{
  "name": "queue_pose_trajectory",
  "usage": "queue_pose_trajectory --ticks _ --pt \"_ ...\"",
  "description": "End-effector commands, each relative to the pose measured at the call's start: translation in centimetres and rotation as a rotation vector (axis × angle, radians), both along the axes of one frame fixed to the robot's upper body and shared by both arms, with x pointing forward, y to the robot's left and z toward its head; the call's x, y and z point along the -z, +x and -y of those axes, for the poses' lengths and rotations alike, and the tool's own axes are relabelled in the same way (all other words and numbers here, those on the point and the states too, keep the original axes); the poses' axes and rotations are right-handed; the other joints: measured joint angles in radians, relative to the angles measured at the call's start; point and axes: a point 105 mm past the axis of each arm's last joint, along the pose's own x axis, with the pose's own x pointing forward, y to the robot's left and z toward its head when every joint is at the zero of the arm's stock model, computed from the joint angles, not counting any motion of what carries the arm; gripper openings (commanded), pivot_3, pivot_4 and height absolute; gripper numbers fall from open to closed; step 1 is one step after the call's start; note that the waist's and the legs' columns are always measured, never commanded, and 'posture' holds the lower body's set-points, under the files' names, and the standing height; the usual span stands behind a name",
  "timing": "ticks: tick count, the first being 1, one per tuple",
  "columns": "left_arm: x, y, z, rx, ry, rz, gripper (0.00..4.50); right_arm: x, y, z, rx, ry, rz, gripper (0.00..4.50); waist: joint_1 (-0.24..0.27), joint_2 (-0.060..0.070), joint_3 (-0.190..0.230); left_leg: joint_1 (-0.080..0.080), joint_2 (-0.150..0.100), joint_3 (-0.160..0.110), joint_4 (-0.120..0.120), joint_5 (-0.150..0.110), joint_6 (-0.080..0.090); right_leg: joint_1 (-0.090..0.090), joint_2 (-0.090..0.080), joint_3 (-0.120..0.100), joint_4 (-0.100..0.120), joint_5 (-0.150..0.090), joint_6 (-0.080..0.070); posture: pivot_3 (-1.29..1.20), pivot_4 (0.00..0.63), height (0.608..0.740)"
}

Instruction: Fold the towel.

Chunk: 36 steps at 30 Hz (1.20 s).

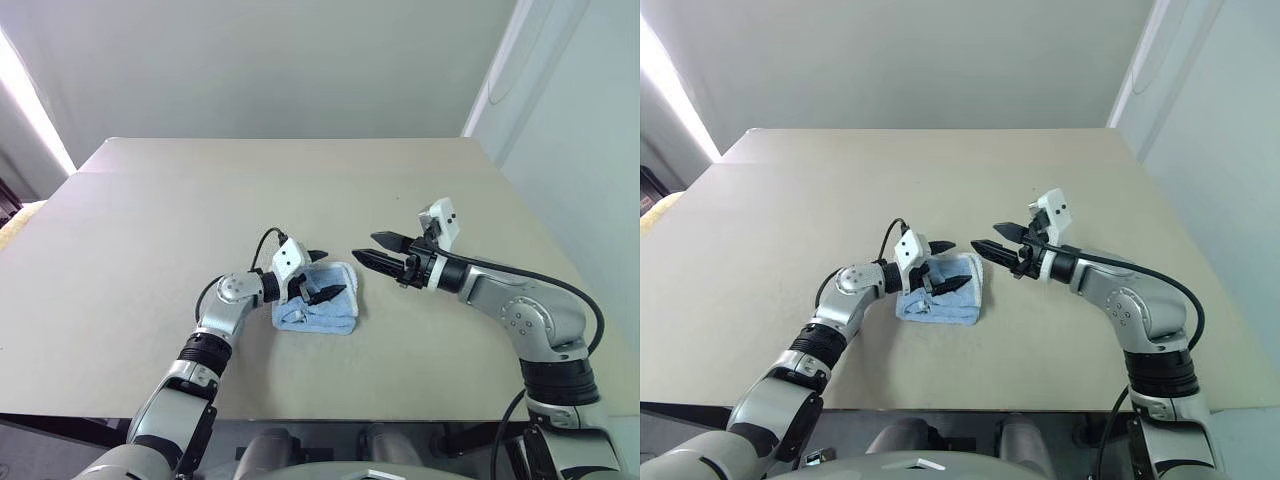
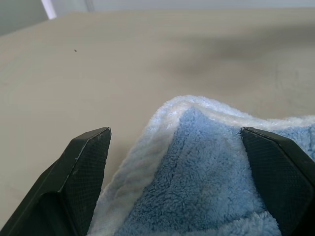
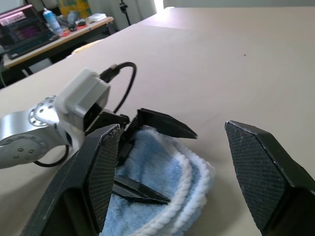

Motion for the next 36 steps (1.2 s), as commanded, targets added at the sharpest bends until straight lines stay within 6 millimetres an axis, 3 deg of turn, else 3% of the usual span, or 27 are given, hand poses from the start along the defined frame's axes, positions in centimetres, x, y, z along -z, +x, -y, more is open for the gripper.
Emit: queue_pose_trajectory --ticks 1,5,9,13,15,19,22,27,32,36 --pt "-1.7 -0.8 -0.2 0.091 -0.036 -0.02 4.46 -1.7 0.5 0.1 -0.003 0.007 0.07 3.58 -0.002 0.0 0.0 0.0 0.0 0.0 0.0 0.0 0.0 0.0 0.0 0.0 0.0 0.0 0.0 0.0 0.0 0.726" --pt "-4.0 -1.8 -1.5 0.17 -0.084 -0.118 4.46 -2.1 1.1 0.6 0.022 0.029 0.081 3.58 -0.008 0.0 0.0 -0.001 0.0 0.0 0.0 0.0 0.0 -0.001 0.001 0.0 0.0 0.0 0.0 0.0 0.0 0.726" --pt "-6.3 -1.1 -3.3 0.139 -0.1 -0.145 4.46 -2.7 1.7 0.9 0.041 0.062 0.104 3.58 -0.006 0.0 0.0 0.0 0.001 0.0 0.0 0.0 0.0 -0.001 0.001 0.0 0.0 0.0 0.0 0.0 0.0 0.726" --pt "-8.4 -2.0 -5.7 0.195 -0.095 -0.219 4.46 -2.9 1.0 0.3 -0.032 0.05 0.124 3.58 -0.009 0.0 0.0 0.0 0.001 0.0 0.0 0.0 0.0 -0.001 0.002 0.0 0.0 0.0 0.0 0.0 0.0 0.726" --pt "-9.0 -2.8 -7.7 0.205 -0.049 -0.233 4.46 -2.1 0.2 -0.7 -0.118 -0.028 0.14 3.58 -0.014 0.0 0.0 -0.001 0.001 0.0 0.0 0.0 0.0 -0.001 0.002 0.0 0.0 -0.001 0.0 0.0 0.0 0.726" --pt "-8.6 -4.9 -10.6 0.222 0.099 -0.227 4.46 -0.7 -1.1 -2.8 -0.274 -0.126 0.145 3.58 -0.036 0.001 0.001 0.0 0.001 0.0 -0.001 0.0 0.001 -0.001 0.002 0.0 0.0 -0.001 0.001 0.0 0.0 0.726" --pt "-8.3 -6.1 -11.7 0.208 0.159 -0.22 4.5 0.1 -2.0 -4.4 -0.374 -0.199 0.183 4.47 -0.032 0.001 0.001 0.0 0.001 0.0 -0.001 0.0 0.001 -0.001 0.001 0.001 0.001 -0.001 0.0 0.0 0.0 0.726" --pt "-7.6 -7.2 -13.1 0.143 0.198 -0.235 4.5 2.2 -3.4 -7.1 -0.511 -0.308 0.224 4.47 -0.026 0.001 0.001 0.0 0.001 0.0 -0.001 -0.001 0.0 -0.002 -0.001 0.0 0.0 -0.001 0.0 0.0 0.0 0.726" --pt "-7.3 -7.2 -13.1 0.104 0.191 -0.232 4.5 5.4 -3.9 -8.3 -0.62 -0.443 0.258 4.47 -0.026 0.001 0.001 0.0 0.001 0.0 -0.001 -0.001 0.0 -0.002 -0.002 0.0 0.0 -0.001 0.0 0.0 0.0 0.726" --pt "-7.2 -7.1 -13.1 0.09 0.184 -0.232 4.5 7.9 -2.4 -8.6 -0.618 -0.585 0.319 4.47 -0.029 0.001 0.001 0.0 0.001 0.0 -0.001 -0.001 0.0 -0.002 0.0 0.0 0.001 -0.001 0.0 0.0 0.0 0.726"
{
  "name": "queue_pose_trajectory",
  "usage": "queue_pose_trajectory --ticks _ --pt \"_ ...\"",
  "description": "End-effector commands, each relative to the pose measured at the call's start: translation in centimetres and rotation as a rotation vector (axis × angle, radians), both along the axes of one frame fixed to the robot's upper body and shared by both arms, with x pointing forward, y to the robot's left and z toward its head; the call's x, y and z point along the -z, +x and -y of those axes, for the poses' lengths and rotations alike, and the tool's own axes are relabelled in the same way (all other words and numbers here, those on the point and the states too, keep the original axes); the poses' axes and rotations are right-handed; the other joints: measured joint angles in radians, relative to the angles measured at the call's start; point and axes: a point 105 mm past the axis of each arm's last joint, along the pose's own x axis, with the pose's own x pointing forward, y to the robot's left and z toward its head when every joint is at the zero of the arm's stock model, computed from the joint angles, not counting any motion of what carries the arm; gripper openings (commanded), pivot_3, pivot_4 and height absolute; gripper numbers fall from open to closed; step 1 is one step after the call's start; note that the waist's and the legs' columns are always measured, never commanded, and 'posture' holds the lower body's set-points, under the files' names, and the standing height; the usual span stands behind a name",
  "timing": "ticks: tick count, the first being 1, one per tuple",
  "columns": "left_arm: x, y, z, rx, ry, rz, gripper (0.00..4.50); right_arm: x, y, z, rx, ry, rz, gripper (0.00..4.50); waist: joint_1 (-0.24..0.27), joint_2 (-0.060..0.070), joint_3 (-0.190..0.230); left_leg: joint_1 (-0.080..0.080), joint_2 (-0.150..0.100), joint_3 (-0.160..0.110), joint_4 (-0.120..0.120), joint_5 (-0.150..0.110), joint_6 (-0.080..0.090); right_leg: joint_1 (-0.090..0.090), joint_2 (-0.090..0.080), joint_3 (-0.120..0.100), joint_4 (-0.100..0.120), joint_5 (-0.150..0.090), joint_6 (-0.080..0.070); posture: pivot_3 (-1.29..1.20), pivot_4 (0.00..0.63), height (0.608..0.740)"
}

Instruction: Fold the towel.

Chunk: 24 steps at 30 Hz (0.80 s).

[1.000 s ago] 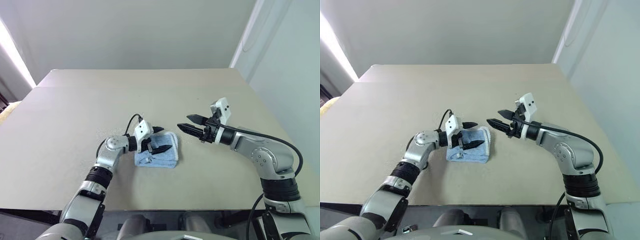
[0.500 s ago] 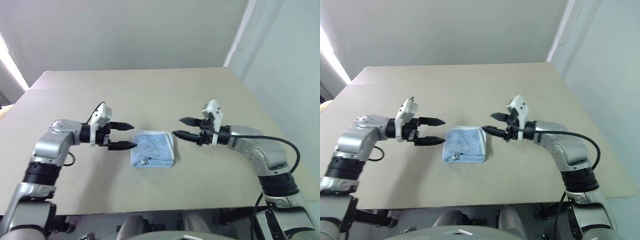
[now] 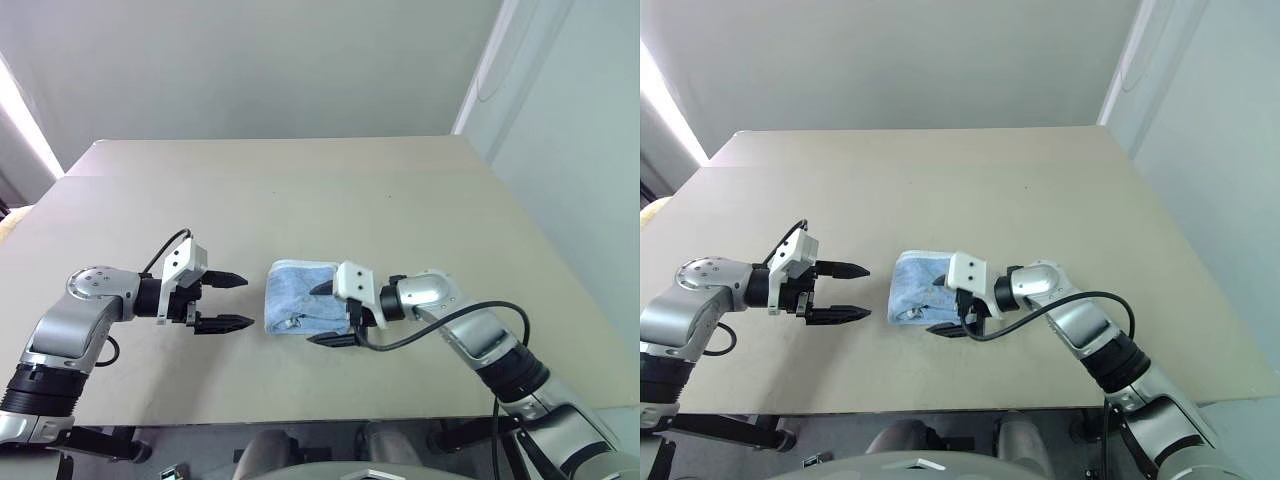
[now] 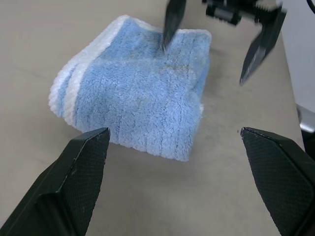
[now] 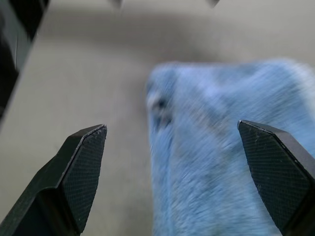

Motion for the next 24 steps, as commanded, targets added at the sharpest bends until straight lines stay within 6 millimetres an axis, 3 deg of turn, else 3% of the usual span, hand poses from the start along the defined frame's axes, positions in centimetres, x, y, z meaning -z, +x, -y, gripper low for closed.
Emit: queue_pose_trajectory --ticks 1,8,9,14,23,24 --pt "-1.2 0.3 0.0 -0.006 -0.007 0.057 4.5 0.5 1.5 -0.6 -0.016 -0.066 0.12 4.47 -0.001 0.0 0.0 0.0 0.0 0.0 0.0 0.0 0.0 0.0 0.0 0.0 0.0 0.0 0.0 0.0 0.0 0.726" --pt "-0.9 0.6 -0.3 -0.024 -0.004 0.064 4.5 1.7 2.8 -0.9 0.001 -0.127 0.207 4.47 -0.004 -0.001 -0.001 0.002 0.0 0.0 0.0 0.001 -0.001 0.001 0.001 0.0 0.002 0.001 -0.001 0.0 0.0 0.726" --pt "-0.9 0.5 -0.4 -0.026 -0.002 0.065 4.5 1.7 3.1 -0.8 0.015 -0.129 0.213 4.3 -0.004 -0.001 -0.001 0.003 0.0 0.0 0.0 0.001 -0.001 0.001 0.001 0.0 0.002 0.001 -0.002 0.0 0.0 0.726" --pt "-0.8 0.5 -0.5 -0.033 0.0 0.067 4.5 1.6 3.1 -0.7 0.012 -0.133 0.233 2.99 -0.003 -0.001 -0.001 0.004 0.002 0.0 0.0 0.002 -0.002 0.002 0.002 0.0 0.003 0.002 -0.004 0.0 0.0 0.726" --pt "-0.8 0.8 -0.3 -0.04 0.006 0.067 4.5 1.3 2.6 -1.1 0.022 -0.114 0.223 0.02 -0.001 -0.001 0.0 0.003 0.002 0.0 0.0 0.002 -0.003 0.001 0.003 0.0 0.002 0.002 -0.004 0.0 0.0 0.726" --pt "-0.8 0.9 -0.3 -0.041 0.006 0.067 4.5 1.1 2.6 -1.1 0.028 -0.104 0.214 0.02 -0.001 -0.001 0.0 0.003 0.002 0.0 0.0 0.002 -0.003 0.001 0.003 0.0 0.002 0.002 -0.004 0.0 0.0 0.726"
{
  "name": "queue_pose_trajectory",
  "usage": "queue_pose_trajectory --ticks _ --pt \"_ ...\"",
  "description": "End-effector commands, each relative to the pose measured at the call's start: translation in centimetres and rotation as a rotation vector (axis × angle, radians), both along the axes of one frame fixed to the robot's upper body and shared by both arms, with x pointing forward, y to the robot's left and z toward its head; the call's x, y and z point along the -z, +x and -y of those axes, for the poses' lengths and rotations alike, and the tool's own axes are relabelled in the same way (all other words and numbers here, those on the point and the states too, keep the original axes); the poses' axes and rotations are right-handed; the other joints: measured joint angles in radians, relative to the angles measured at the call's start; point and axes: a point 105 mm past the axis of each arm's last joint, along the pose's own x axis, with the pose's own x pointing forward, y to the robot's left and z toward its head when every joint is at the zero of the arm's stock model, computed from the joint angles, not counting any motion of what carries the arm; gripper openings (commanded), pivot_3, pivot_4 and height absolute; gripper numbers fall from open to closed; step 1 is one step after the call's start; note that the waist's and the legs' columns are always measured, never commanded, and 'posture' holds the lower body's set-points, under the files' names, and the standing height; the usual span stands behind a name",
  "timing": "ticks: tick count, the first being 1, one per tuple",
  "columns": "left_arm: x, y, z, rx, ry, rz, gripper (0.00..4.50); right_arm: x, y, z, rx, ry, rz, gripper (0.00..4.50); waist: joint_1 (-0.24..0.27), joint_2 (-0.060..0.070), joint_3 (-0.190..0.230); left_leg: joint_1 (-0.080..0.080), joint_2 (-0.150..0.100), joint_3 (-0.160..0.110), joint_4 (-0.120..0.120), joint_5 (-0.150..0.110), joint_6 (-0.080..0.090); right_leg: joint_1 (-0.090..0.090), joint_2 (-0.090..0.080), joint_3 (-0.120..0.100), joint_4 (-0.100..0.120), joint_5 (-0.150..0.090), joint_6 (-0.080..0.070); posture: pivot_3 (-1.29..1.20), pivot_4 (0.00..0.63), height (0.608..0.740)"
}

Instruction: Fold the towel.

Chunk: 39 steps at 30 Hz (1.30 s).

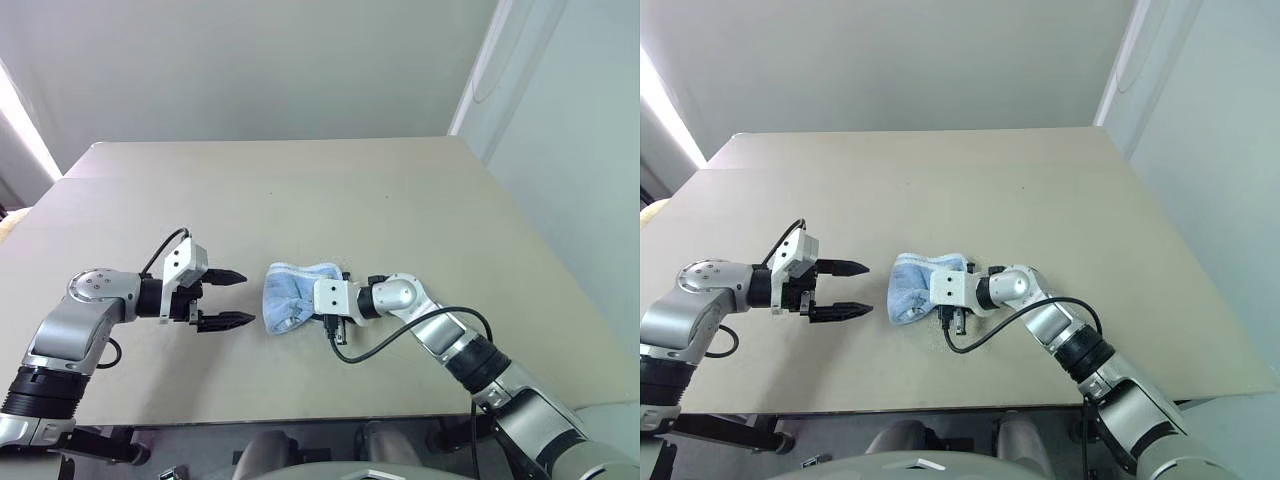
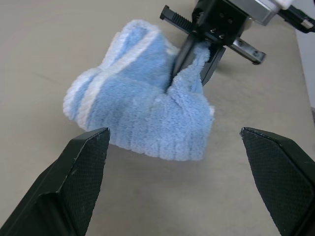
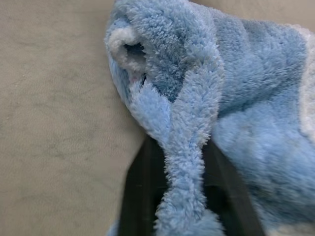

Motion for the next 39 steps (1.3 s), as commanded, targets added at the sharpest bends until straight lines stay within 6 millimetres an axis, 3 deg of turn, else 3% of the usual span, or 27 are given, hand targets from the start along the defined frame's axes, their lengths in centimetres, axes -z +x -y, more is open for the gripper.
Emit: queue_pose_trajectory --ticks 1,6,10,14,16,19,23,26,30,33,39 --pt "-1.1 0.6 -0.1 -0.007 0.001 0.041 4.5 -1.3 0.6 0.3 0.044 0.041 -0.003 0.02 0.0 0.0 0.0 0.0 0.0 0.0 0.0 0.0 0.0 0.0 0.0 0.0 0.0 0.0 0.0 0.0 0.0 0.726" --pt "-1.5 1.1 -0.1 -0.015 -0.002 0.047 4.5 -5.0 -0.1 0.6 0.06 0.218 -0.135 0.02 0.003 0.0 0.0 0.0 0.0 0.0 0.0 0.0 0.0 0.0 0.0 0.0 0.0 0.0 0.0 0.0 0.0 0.726" --pt "-1.6 1.5 -0.2 -0.024 0.004 0.051 4.5 -9.6 0.3 2.2 0.117 0.418 -0.212 0.02 0.003 0.0 0.0 -0.002 0.0 0.0 0.0 0.0 0.0 -0.001 0.0 0.0 -0.001 0.0 0.0 0.0 0.0 0.726" --pt "-1.3 1.6 -0.2 -0.02 0.007 0.046 4.5 -12.3 2.6 5.5 0.263 0.488 -0.156 0.02 0.002 0.0 0.0 -0.001 0.0 0.0 0.0 0.0 0.0 -0.001 -0.002 0.0 0.0 0.0 0.0 0.0 0.0 0.726" --pt "-1.1 1.7 0.1 -0.012 0.007 0.047 4.5 -12.8 5.0 9.7 0.434 0.431 -0.028 0.02 0.005 0.001 0.001 -0.002 0.0 0.0 0.0 0.0 0.0 -0.001 -0.002 0.0 -0.001 0.0 0.0 0.0 0.0 0.726" --pt "-1.0 1.9 0.5 0.001 0.0 0.048 4.5 -12.3 6.7 14.1 0.578 0.343 0.072 0.02 0.009 0.001 0.001 -0.002 -0.001 0.0 0.0 0.0 0.0 -0.001 -0.004 -0.001 -0.002 0.0 0.0 0.0 0.0 0.726" --pt "-0.7 2.0 0.8 0.008 0.001 0.051 4.5 -12.4 7.6 16.8 0.68 0.345 0.131 0.02 -0.003 0.001 0.001 -0.003 0.0 0.001 -0.002 0.0 0.0 -0.003 -0.003 0.0 -0.003 0.0 0.001 0.0 0.0 0.726" --pt "-0.5 2.1 0.9 0.015 0.006 0.058 4.5 -10.3 7.5 17.7 0.686 0.225 0.201 0.02 -0.004 0.002 0.001 -0.003 0.001 0.002 -0.003 0.0 0.001 -0.003 0.0 0.001 -0.002 0.0 0.0 0.0 0.0 0.726" --pt "-0.4 2.4 0.9 0.022 0.012 0.074 4.5 -4.6 6.3 18.1 0.693 0.05 0.125 0.02 0.0 0.002 0.001 -0.002 0.002 0.002 -0.002 0.0 0.001 -0.002 0.002 0.001 -0.001 -0.001 0.0 0.0 0.0 0.726" --pt "-0.4 2.4 0.9 0.021 0.011 0.077 4.5 -3.0 5.2 17.2 0.66 0.045 0.068 0.02 0.001 0.001 0.001 -0.002 0.001 0.003 -0.001 0.0 0.001 -0.001 0.001 0.001 -0.002 -0.001 0.0 0.0 0.0 0.726" --pt "-0.2 2.3 0.6 0.019 0.018 0.075 4.5 -2.5 4.1 16.9 0.616 0.033 0.04 1.94 0.001 0.001 0.001 -0.001 0.001 0.002 -0.001 0.0 0.001 -0.001 0.002 0.001 -0.001 -0.001 0.0 0.0 0.0 0.726"
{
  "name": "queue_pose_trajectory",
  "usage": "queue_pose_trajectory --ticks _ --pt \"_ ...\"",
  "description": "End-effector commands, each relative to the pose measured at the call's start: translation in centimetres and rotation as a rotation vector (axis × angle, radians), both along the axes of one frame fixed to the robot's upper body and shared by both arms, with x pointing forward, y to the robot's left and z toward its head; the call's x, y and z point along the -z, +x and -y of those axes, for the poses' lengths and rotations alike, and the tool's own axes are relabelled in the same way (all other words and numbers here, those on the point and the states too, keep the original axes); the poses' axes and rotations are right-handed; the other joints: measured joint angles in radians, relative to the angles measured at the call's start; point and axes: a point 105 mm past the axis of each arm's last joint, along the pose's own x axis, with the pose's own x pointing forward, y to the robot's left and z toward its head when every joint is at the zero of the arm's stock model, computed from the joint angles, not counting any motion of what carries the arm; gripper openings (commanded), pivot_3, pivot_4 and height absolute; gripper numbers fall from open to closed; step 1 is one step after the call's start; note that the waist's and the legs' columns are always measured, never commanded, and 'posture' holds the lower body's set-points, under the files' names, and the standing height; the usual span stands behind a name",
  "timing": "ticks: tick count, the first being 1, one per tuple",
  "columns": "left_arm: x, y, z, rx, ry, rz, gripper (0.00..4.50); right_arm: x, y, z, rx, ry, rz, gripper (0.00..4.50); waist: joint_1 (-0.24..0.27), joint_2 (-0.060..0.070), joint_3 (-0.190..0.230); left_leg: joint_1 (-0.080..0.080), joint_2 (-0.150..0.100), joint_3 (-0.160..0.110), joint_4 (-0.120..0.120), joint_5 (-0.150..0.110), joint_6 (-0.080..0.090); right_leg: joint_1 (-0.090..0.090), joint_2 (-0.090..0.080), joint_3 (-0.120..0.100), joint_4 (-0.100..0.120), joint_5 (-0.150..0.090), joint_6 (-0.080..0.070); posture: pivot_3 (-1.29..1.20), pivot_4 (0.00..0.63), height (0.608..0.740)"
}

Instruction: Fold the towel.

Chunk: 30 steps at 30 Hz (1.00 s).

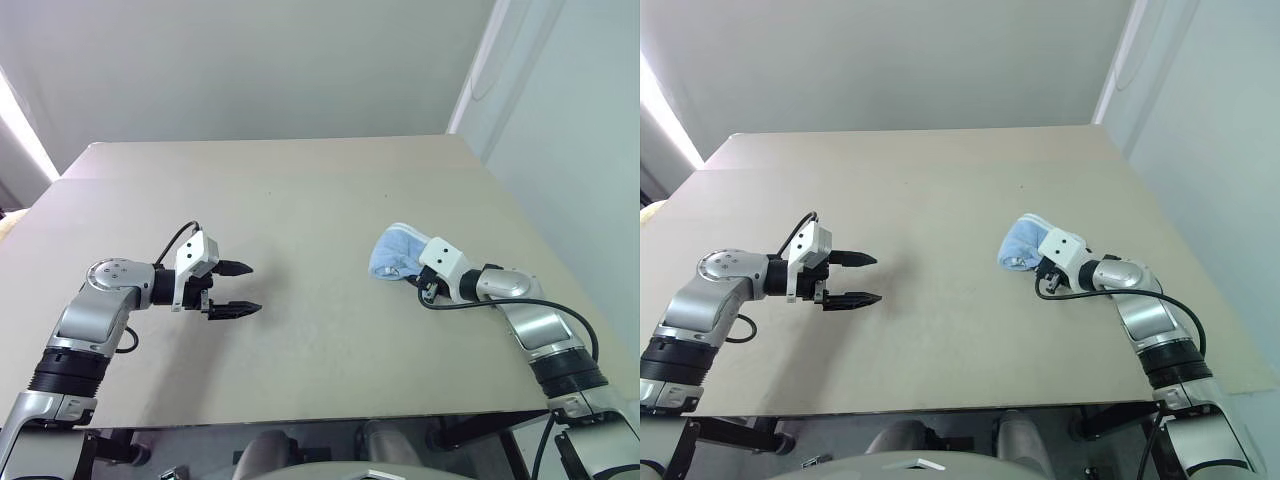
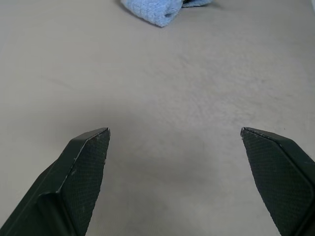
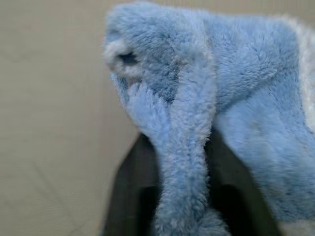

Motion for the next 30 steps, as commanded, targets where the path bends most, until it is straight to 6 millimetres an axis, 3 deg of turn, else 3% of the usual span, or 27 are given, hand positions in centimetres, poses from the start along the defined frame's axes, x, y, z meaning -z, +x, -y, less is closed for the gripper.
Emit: queue_pose_trajectory --ticks 1,4,7,11,14,19,23,26,30 --pt "-0.8 0.3 0.0 0.008 0.002 0.041 4.5 -1.1 -0.4 -0.1 -0.033 0.013 0.015 2.25 0.001 0.0 0.0 0.0 0.0 0.0 0.0 0.0 0.0 0.0 0.0 0.0 0.0 0.0 0.0 0.0 0.0 0.726" --pt "-0.8 0.2 0.0 0.009 0.004 0.04 4.5 -2.0 -1.0 -0.3 -0.042 0.103 -0.034 3.39 0.002 0.0 0.0 0.0 0.0 0.0 0.0 0.0 0.0 0.0 0.0 0.0 0.0 0.0 0.0 0.0 0.0 0.726" --pt "-0.8 0.2 -0.1 0.003 0.004 0.042 4.5 -4.7 -0.8 -0.4 0.009 0.311 -0.052 4.42 0.003 0.0 0.0 0.0 0.0 0.0 0.0 0.0 0.0 0.0 0.0 0.0 0.0 0.0 0.0 0.0 0.0 0.726" --pt "-0.8 0.2 -0.3 -0.01 -0.004 0.036 4.5 -10.2 -0.4 -1.2 0.005 0.701 -0.041 4.47 0.0 0.0 0.0 0.0 0.0 0.0 0.0 0.0 0.0 0.0 0.0 0.0 0.0 0.0 0.0 0.0 0.0 0.726" --pt "-0.8 0.2 -0.2 -0.014 -0.012 0.033 4.5 -11.1 0.8 -1.2 0.054 0.778 -0.029 4.47 0.001 0.0 0.0 0.0 0.001 -0.001 0.0 0.0 0.0 0.0 0.0 0.0 0.001 0.0 0.0 0.0 0.0 0.726" --pt "-0.8 0.0 0.2 -0.009 -0.019 0.029 4.5 -9.2 4.0 -1.3 0.196 0.742 0.021 4.47 0.0 0.0 0.0 0.0 0.001 -0.001 0.0 0.0 0.0 0.0 -0.003 0.0 0.0 0.0 0.0 0.0 0.0 0.726" --pt "-1.2 0.1 0.1 -0.019 -0.027 0.039 4.5 -4.1 5.0 -2.1 0.232 0.625 0.005 4.47 -0.001 0.0 0.0 -0.001 0.0 0.0 0.0 0.0 0.0 -0.001 -0.003 0.0 0.0 0.0 0.0 0.0 0.0 0.726" --pt "-1.3 0.2 0.0 -0.026 -0.027 0.044 4.5 -0.1 6.2 -1.5 0.359 0.557 -0.007 4.47 -0.005 0.0 0.0 -0.001 0.0 0.0 0.0 0.0 0.0 -0.001 -0.002 0.0 0.0 0.0 0.0 0.0 0.0 0.726" --pt "-1.3 0.1 0.0 -0.032 -0.027 0.051 4.5 3.2 6.3 -0.8 0.443 0.465 -0.011 4.47 -0.008 -0.001 -0.001 0.002 -0.001 0.001 0.0 0.0 0.0 0.002 -0.002 0.001 0.001 0.001 -0.001 0.0 0.0 0.726"
